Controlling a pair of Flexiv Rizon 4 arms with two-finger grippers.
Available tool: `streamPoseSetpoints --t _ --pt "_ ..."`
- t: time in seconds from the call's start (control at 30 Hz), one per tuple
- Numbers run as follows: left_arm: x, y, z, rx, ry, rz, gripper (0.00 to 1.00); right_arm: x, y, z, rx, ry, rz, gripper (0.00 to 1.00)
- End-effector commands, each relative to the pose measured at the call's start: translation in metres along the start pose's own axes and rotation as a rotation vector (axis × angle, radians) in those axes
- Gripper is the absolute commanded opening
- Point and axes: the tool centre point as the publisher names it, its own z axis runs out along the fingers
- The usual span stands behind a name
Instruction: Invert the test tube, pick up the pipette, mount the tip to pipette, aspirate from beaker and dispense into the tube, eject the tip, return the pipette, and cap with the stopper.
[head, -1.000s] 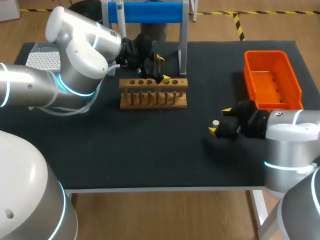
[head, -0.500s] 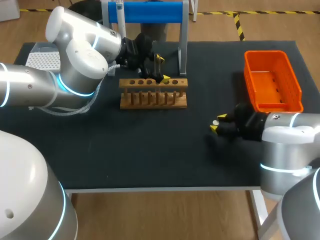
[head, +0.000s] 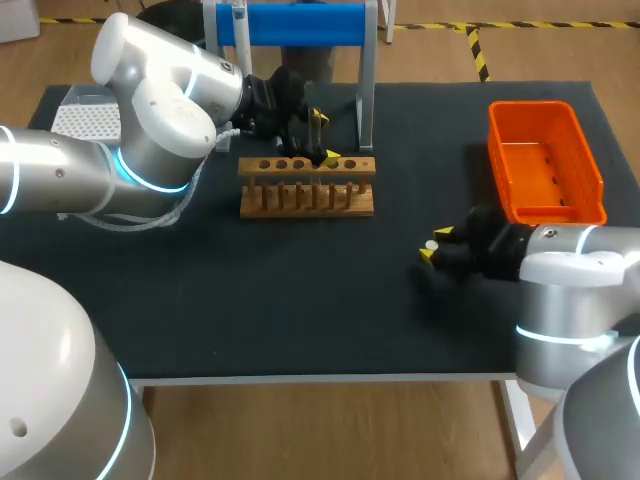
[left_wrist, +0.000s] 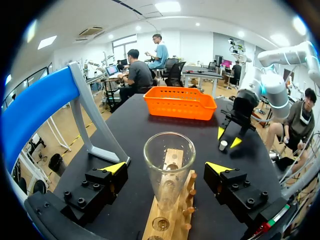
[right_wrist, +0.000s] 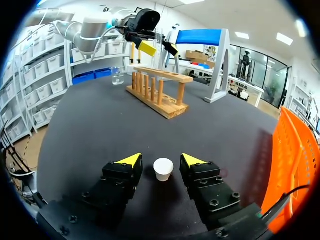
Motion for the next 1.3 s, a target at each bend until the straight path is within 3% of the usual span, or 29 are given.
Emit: streamPoseSetpoints --t 0.03,0.97,1.2,1.23,1.27,1.3 --pt "-0.0014 -0.0002 -0.0001 -0.002 0.005 -0.001 1.00 0.0004 -0.0012 0.0024 0.006 0.001 0.001 0.50" --pt "-0.0014 -0.0002 -0.0001 -0.002 0.005 -0.001 1.00 -0.0018 -0.0021 0.0050 0.011 0.000 0.011 0.39" --pt "-0.0014 -0.0002 -0.0001 -0.002 0.005 -0.001 1.00 -0.0020 -0.0025 0.0052 0.012 -0.001 0.015 0.21" --pt "-0.0014 -0.0002 -0.0001 -0.002 0.005 -0.001 1.00 -0.0021 -0.0026 0.0053 0.013 -0.001 0.016 0.14" --pt "-0.0014 -0.0002 -0.0001 -0.002 0.005 -0.001 1.00 -0.0021 -0.0027 0.0053 0.014 -0.001 0.016 0.00" --pt "-0.0014 -0.0002 -0.0001 -0.002 0.005 -0.001 1.00 -0.0022 -0.0029 0.0054 0.015 -0.001 0.017 0.00"
